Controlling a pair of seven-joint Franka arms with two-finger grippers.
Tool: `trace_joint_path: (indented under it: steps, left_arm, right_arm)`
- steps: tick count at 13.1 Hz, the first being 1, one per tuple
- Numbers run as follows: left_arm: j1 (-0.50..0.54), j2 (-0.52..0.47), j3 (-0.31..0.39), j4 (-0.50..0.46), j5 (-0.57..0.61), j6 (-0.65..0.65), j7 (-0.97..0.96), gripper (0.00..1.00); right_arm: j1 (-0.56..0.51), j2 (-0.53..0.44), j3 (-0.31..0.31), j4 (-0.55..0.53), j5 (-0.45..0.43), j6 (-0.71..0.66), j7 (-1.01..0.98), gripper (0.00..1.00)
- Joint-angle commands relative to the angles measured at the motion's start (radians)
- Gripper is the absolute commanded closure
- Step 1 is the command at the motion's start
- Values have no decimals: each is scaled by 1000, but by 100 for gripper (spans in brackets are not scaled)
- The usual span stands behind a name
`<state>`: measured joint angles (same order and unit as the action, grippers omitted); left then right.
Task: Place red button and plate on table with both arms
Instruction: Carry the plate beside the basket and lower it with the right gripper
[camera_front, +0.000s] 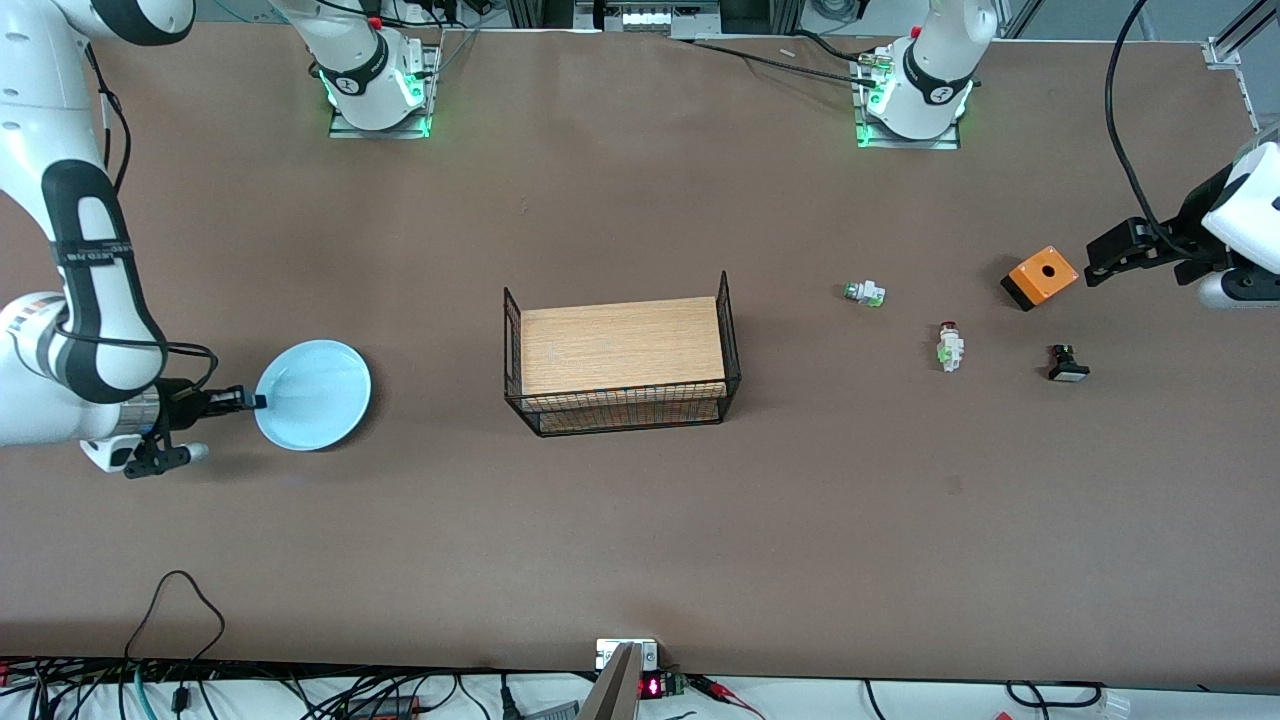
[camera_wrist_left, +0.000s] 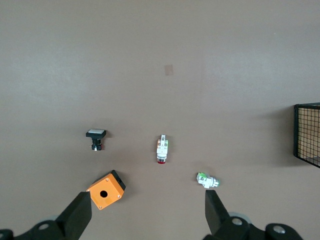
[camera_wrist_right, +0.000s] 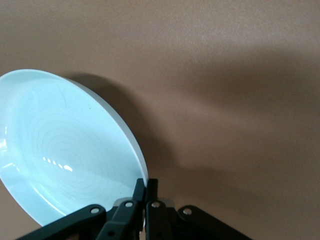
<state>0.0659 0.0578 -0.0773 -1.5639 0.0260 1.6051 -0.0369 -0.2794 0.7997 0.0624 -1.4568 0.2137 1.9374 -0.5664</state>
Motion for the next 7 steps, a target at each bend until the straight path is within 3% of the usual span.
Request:
trace_joint_path:
  steps: [1,3,4,6,7]
  left_arm:
    - [2,2,2,7,-11,16,-5,0]
    - [2,1,2,-11,-15,73,-5,0]
    - [2,-3,2,-24,-17,97,-5,0]
    - [2,-9,-2,-30,-15,105,-5,0]
    - [2,-13,-4,-34,-15,98,-5,0]
  right_arm:
    - [-14,29,10,9,38,31,-63,98]
    - [-14,42,10,10,38,40,-63,96]
    - [-12,44,10,10,39,38,-56,88]
    - [-9,42,13,15,82,28,-47,61]
    - [-12,39,11,16,158,25,-52,43]
